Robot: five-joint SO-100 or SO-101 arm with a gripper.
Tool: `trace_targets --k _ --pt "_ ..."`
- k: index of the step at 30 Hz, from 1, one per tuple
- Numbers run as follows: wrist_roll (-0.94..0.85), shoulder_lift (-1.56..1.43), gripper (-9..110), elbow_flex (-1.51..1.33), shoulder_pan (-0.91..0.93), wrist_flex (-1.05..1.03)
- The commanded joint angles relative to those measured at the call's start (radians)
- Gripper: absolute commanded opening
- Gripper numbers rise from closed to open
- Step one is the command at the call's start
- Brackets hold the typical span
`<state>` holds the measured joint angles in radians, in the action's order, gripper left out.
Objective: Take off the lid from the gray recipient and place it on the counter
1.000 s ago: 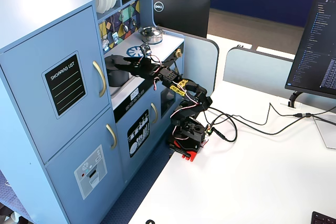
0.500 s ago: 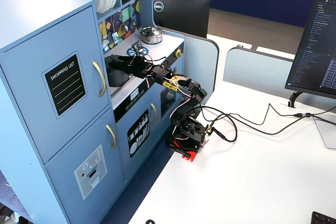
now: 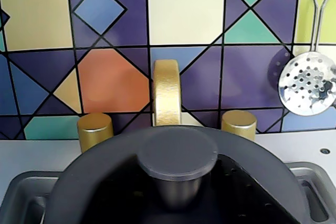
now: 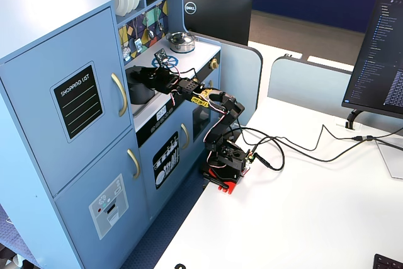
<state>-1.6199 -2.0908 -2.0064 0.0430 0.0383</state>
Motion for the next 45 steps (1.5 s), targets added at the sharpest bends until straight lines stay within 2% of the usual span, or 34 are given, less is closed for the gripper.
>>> trace_targets --k 1,15,28,38,45 --pt "0.015 -0.012 0 0.061 0.005 0.043" --pt "-0.028 -0.163 0 0.124 -0.003 0.009" --pt "-0.005 -0.135 0 0.123 0.367 -0.017" --pt "-0.034 -0.089 0 -0.1 0.466 0.106" --pt "-0.025 0.012 0 -0.15 0.494 0.221"
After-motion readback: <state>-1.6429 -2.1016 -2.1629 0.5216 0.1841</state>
